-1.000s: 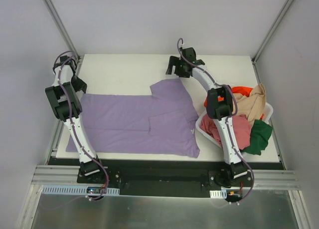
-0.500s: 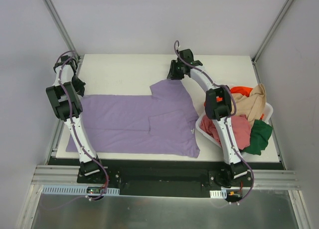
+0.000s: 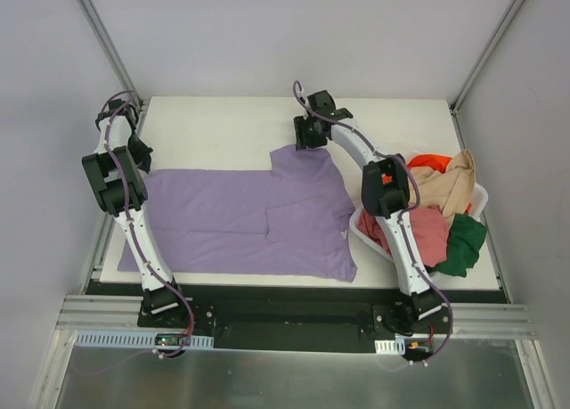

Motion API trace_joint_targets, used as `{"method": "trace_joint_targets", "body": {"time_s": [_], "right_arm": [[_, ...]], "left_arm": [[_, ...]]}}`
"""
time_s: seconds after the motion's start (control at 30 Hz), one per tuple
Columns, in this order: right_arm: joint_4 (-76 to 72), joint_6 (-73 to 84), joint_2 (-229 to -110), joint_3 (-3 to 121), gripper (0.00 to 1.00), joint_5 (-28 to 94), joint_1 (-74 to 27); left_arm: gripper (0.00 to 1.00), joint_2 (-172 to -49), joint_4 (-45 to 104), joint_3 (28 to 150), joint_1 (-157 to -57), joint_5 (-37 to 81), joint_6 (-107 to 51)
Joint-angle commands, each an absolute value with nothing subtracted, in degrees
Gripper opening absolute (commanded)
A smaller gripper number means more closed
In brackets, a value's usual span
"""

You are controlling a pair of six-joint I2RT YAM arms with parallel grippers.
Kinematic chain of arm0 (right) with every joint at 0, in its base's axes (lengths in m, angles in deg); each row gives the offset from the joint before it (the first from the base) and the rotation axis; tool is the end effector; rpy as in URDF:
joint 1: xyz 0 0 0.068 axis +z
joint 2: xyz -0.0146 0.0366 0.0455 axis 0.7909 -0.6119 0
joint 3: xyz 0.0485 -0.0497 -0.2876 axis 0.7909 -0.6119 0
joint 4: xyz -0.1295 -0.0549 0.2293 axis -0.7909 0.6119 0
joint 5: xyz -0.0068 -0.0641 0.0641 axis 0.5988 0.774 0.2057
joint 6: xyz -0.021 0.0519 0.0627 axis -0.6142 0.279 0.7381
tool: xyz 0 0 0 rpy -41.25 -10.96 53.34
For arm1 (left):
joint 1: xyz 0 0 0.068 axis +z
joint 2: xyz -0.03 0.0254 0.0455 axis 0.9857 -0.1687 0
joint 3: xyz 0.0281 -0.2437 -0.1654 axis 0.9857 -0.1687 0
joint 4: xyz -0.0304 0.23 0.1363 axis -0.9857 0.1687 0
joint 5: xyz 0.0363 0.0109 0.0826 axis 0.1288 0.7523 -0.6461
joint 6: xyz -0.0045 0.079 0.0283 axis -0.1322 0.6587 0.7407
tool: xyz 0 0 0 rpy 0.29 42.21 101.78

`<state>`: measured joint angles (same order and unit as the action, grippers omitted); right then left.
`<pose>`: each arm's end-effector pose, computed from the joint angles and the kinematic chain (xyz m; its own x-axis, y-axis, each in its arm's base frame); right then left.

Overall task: Fold and stack the t-shirts
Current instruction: Grap the side of the flattened tshirt furthest away from the robot with both arms

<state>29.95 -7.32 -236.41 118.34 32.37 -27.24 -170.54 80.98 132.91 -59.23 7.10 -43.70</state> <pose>0.5631 0.2754 0.1590 -0.5969 -0.3915 -0.7003 -0.5777 0.8154 0.0365 0.4978 0.2009 0.1509 -0.5892 -0.7175 -0.3715 -0.7536 0.6538 -0.0673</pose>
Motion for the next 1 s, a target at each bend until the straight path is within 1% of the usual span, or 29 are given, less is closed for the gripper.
{"method": "trace_joint_targets", "body": {"time_s": [0.0,0.07,0.1,0.17,0.23,0.33,0.4,0.5,0.67,0.97], "right_arm": [[37.3,-13.5,-234.1,118.0,0.45,35.8,-25.2],[38.2,-13.7,-234.2,118.3,0.37,36.1,-25.0],[38.4,-13.7,-234.2,118.4,0.32,36.5,-25.2],[37.6,-13.4,-234.2,118.4,0.18,36.6,-25.2],[36.0,-13.5,-233.7,119.0,0.00,36.0,-25.1],[33.5,-14.4,-231.6,119.5,0.00,35.9,-25.0],[31.3,-15.6,-228.8,117.4,0.00,34.5,-24.9],[27.0,-16.5,-222.3,109.5,0.00,31.7,-24.5],[22.8,-16.6,-212.1,95.4,0.00,26.8,-24.3],[19.7,-16.8,-198.4,78.7,0.00,23.3,-23.5]], "left_arm": [[0.00,-167.6,85.1,132.1,-59.1,7.5,-42.4],[0.00,-167.3,85.0,131.9,-59.2,7.5,-42.5],[0.00,-167.0,85.0,131.8,-59.3,7.6,-42.5],[0.00,-166.4,85.1,131.6,-59.5,7.8,-42.5],[0.00,-165.8,85.0,131.7,-59.7,8.0,-42.3],[0.00,-164.5,85.0,131.2,-60.0,8.3,-42.2],[0.00,-162.9,85.0,130.0,-60.2,8.3,-42.3],[0.00,-160.3,84.2,127.3,-60.2,10.4,-42.2],[0.00,-152.3,79.2,117.6,-60.3,12.0,-42.7],[0.00,-145.5,76.5,107.3,-60.3,10.2,-44.3]]}}
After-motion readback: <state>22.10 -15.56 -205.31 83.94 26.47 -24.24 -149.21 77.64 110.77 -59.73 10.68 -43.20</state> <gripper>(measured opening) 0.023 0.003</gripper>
